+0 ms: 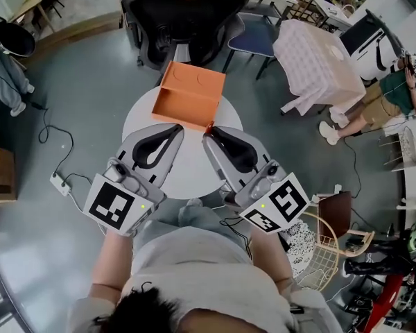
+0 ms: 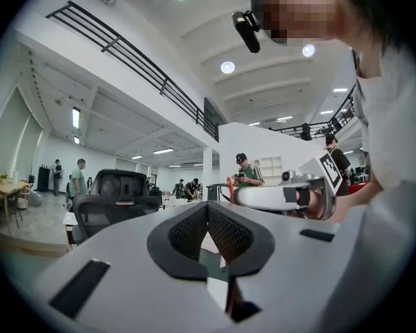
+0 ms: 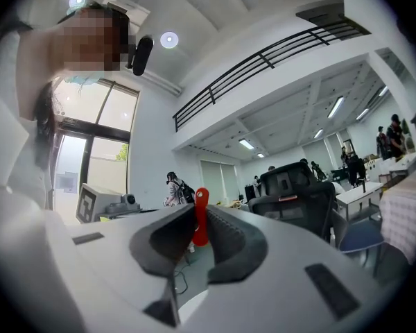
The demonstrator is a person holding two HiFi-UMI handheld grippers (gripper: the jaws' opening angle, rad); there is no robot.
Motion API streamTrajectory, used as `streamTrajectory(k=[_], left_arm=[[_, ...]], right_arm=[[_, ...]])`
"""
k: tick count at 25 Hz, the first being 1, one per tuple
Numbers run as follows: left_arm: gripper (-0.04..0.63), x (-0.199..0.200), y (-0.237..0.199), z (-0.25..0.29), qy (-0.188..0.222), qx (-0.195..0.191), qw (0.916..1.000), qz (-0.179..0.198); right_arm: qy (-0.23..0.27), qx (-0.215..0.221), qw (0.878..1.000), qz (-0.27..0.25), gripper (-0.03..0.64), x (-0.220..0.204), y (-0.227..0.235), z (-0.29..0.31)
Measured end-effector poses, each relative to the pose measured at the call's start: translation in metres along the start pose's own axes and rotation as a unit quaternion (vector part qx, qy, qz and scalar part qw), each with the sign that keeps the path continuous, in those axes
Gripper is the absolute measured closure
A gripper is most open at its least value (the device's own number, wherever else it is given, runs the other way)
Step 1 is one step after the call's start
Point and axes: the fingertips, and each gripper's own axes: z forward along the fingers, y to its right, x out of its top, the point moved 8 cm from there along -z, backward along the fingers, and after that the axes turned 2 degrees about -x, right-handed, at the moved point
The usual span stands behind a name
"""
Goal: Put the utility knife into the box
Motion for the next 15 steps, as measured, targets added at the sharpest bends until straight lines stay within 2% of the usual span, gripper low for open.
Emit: streamTrajectory(k=[7, 15], left_arm=[[0.586, -0.007, -0.002, 0.024, -0.018, 0.032, 0.9993, 0.008], [0.586, -0.015, -0.031, 0.026, -0.03, 0.029, 0.9991, 0.005]], right_arm=[[-0.011, 0.041, 0.999, 0.003, 0.558, -0.005, 0.034, 0.006], [-0.021, 0.032, 0.999, 0.011, 0.558, -0.013, 0.044, 0.034]])
